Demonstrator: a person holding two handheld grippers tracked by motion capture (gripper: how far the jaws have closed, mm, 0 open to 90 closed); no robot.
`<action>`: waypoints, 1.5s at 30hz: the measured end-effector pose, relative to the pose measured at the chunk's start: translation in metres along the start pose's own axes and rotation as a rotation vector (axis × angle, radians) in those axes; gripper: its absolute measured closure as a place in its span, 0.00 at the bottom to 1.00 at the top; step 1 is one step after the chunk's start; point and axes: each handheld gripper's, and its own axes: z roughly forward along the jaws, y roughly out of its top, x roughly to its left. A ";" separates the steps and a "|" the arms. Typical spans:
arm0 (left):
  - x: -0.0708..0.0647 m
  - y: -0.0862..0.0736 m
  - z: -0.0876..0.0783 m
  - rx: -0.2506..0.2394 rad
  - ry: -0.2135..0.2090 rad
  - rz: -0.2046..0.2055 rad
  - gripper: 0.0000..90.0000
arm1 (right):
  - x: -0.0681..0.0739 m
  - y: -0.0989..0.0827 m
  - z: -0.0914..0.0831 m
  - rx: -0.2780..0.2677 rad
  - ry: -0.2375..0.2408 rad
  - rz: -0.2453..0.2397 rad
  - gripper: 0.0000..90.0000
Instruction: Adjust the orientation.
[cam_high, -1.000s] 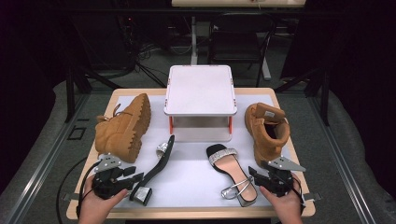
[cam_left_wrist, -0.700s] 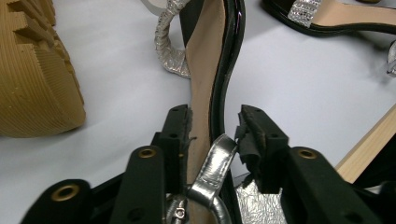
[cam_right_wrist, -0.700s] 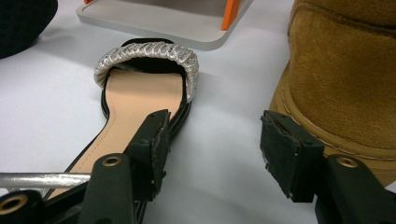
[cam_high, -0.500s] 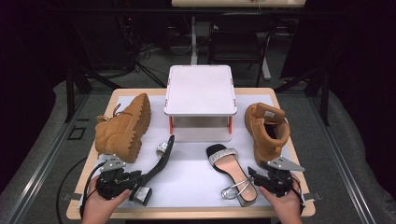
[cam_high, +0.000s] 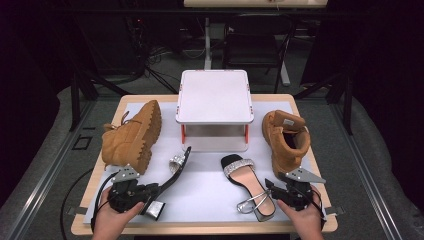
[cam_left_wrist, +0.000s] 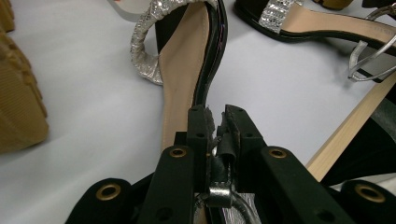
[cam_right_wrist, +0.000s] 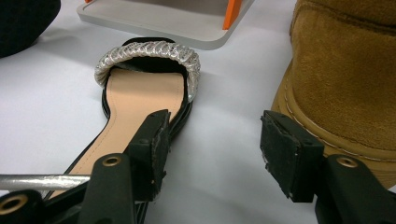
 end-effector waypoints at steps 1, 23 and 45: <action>0.000 0.000 0.000 0.000 0.000 0.000 0.90 | 0.000 0.000 0.000 0.000 0.000 0.000 0.47; -0.036 0.019 0.056 0.079 -0.126 0.092 0.90 | -0.001 0.000 0.000 0.000 -0.001 0.002 0.47; -0.038 0.018 0.063 0.068 -0.128 0.085 0.76 | 0.000 -0.001 0.001 -0.001 0.001 0.009 0.47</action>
